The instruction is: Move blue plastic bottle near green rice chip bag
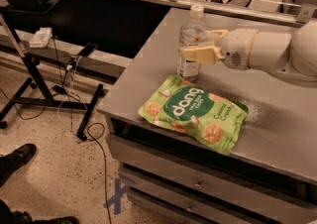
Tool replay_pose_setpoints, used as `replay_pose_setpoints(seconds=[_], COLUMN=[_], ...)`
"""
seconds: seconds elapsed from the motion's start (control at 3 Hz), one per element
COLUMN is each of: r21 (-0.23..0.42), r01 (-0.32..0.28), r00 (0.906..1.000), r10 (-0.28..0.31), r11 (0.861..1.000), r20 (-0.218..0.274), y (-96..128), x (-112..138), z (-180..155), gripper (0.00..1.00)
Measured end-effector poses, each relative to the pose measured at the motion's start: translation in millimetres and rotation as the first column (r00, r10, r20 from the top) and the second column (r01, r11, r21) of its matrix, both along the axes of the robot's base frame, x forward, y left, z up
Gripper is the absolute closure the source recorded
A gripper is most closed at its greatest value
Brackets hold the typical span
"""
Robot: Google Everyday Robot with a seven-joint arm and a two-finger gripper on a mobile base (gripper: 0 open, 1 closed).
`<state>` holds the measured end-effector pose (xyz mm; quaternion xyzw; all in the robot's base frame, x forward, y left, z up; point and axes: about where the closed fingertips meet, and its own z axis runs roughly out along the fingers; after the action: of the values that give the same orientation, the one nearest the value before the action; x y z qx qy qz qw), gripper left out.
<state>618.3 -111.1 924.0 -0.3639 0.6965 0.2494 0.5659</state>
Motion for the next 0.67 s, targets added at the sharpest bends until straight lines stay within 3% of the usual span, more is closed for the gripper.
replay_pose_setpoints(seconds=[0.67], r21=[-0.019], r01=[-0.031], r00=[0.9995], r10=[0.031], r11=[0.999], r20=[0.010], y=[8.5], x=[-3.1], z=[-4.1], gripper=[0.12])
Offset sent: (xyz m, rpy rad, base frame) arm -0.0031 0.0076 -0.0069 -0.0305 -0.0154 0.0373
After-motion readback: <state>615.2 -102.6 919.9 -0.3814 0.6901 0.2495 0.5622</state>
